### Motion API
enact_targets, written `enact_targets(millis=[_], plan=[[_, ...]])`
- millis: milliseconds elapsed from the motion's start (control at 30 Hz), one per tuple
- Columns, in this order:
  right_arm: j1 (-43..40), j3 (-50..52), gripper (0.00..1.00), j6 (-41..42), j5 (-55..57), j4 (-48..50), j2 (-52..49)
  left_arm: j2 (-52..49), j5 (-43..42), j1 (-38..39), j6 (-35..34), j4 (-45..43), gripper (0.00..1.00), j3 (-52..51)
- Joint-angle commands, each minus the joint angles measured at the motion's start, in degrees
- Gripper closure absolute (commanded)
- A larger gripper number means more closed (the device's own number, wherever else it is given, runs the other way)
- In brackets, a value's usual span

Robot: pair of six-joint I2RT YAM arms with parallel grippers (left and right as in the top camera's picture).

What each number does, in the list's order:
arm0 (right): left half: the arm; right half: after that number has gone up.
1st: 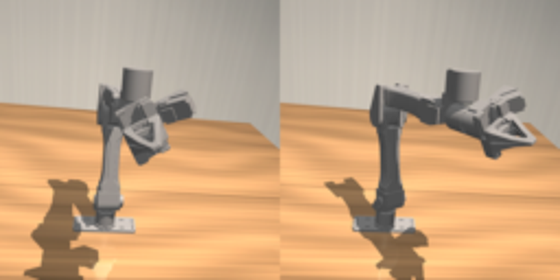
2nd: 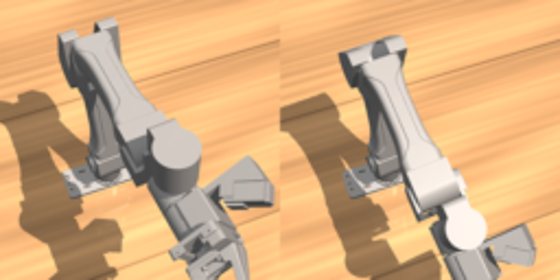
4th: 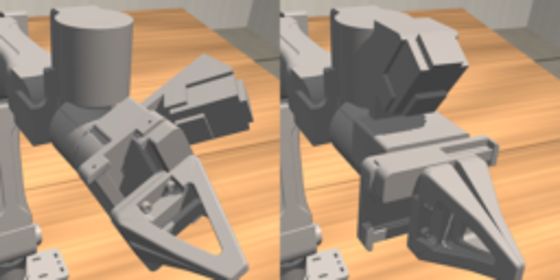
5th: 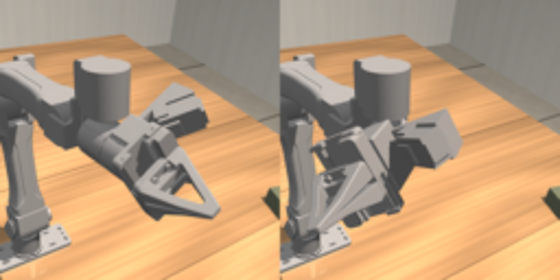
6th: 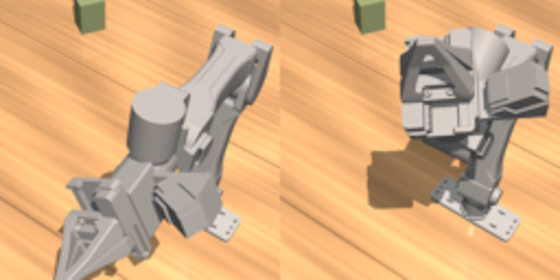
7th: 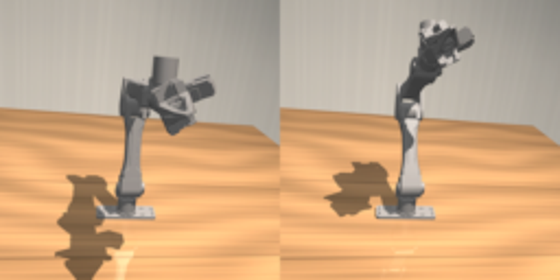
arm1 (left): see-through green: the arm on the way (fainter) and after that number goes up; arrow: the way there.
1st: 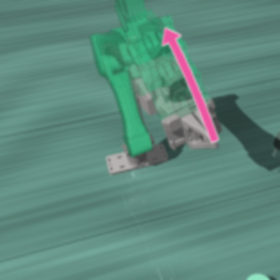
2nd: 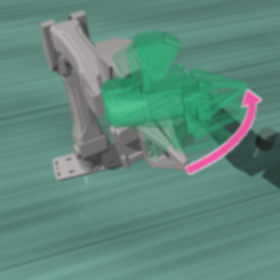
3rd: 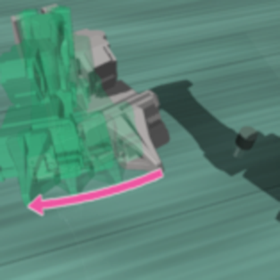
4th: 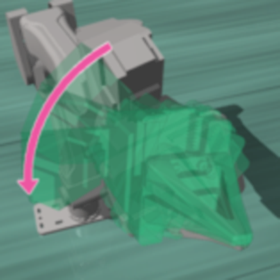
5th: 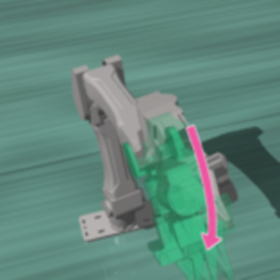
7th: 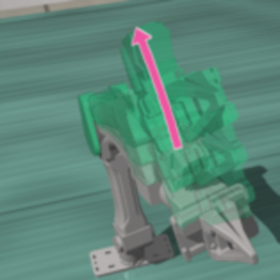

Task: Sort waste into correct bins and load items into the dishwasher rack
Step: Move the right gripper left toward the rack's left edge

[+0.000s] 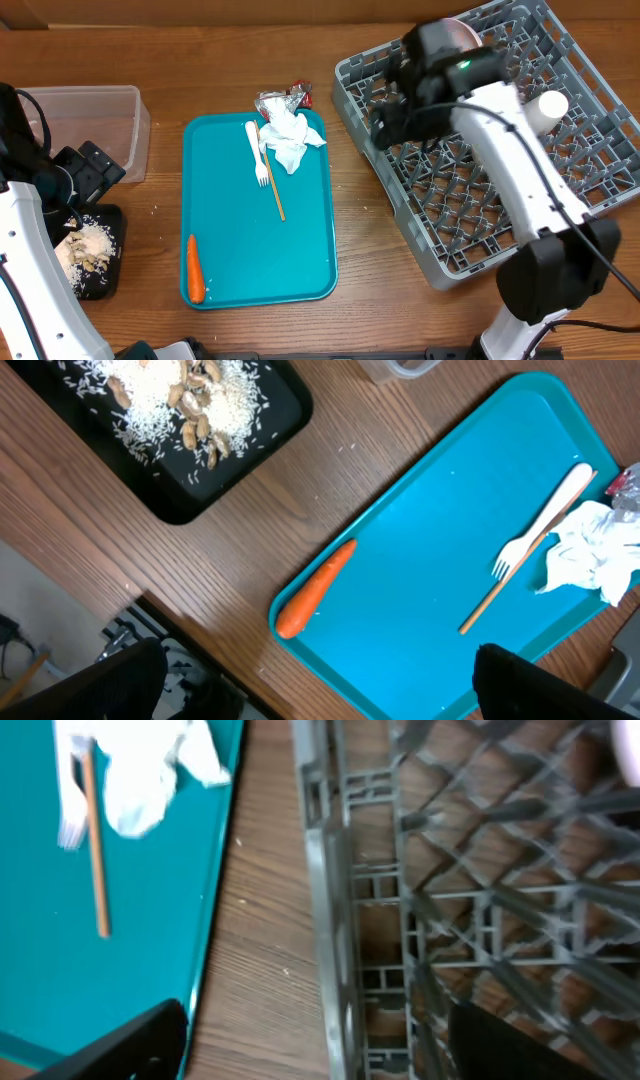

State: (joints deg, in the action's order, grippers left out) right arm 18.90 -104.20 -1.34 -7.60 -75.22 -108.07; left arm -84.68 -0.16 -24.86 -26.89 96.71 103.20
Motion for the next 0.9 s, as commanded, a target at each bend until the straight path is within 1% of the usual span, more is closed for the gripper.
enact_targets(millis=[0,67,200,233,300,400,567,733,867], plan=[[2.58,5.57,0.18,-0.63,1.14,3.58,0.59,-0.33,0.15,-0.24,-0.57,0.09,0.00,-0.20],[3.72,8.22,0.25,-0.63,1.18,5.84,0.59,-0.33,0.15,-0.24,-0.57,0.09,0.00,-0.20],[4.13,10.93,0.30,-0.44,1.18,8.46,0.57,-0.33,0.15,-0.24,-0.57,0.09,0.00,-0.20],[4.13,11.41,0.32,-0.33,1.18,9.05,0.57,-0.33,0.15,-0.24,-0.57,0.09,0.00,-0.20],[4.13,12.41,0.35,-0.15,1.46,10.34,0.57,-0.33,0.15,-0.24,-0.57,0.09,0.00,-0.20],[4.13,15.67,0.36,0.17,3.34,13.00,0.48,-0.33,0.15,-0.24,-0.57,0.09,0.00,-0.20],[4.26,18.18,0.41,1.36,2.80,14.67,0.44,-0.33,0.15,-0.24,-0.57,0.09,0.00,-0.20],[4.24,18.69,0.52,2.93,2.84,15.04,-0.11,-0.33,0.15,-0.24,-0.57,0.09,0.00,-0.20],[4.24,18.69,0.68,7.21,3.02,16.98,-1.42,-0.33,0.15,-0.24,-0.57,0.09,0.00,-0.20]])
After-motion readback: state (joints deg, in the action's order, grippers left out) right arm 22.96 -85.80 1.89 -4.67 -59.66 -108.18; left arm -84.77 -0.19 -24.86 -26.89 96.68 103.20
